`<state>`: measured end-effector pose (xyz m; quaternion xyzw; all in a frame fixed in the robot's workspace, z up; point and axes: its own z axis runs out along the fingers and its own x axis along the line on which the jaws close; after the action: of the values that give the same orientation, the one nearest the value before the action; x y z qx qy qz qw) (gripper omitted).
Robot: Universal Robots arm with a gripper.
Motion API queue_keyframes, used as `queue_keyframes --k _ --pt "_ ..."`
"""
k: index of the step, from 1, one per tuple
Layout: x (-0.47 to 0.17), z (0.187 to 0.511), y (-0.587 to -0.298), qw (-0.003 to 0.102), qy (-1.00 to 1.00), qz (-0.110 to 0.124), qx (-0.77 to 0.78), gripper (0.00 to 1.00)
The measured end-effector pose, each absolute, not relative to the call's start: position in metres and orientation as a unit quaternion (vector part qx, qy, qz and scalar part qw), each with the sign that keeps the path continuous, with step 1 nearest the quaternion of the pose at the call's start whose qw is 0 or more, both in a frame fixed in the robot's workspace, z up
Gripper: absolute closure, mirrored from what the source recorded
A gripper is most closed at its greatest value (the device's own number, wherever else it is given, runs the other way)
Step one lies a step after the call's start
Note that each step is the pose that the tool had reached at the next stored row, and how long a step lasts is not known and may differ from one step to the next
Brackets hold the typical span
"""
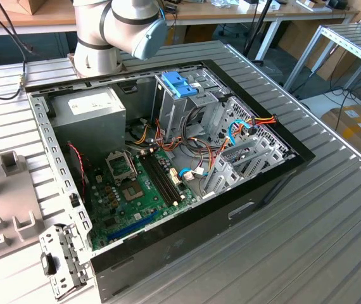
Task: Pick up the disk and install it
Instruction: 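Pick up the disk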
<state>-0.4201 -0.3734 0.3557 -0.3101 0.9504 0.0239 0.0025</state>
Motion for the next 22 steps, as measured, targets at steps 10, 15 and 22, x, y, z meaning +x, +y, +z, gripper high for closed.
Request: queue_keyframes --k 10,15,22 --pt "-0.4201 0.3555 -0.3734 0.002 0.944 0.024 -0.329 0.89" --pt "-0.4201 0.3554 -0.3734 0.002 0.94 0.024 -0.34 0.89" --pt "-0.4201 0.3553 -0.3734 0.001 0.933 0.024 -0.359 0.89"
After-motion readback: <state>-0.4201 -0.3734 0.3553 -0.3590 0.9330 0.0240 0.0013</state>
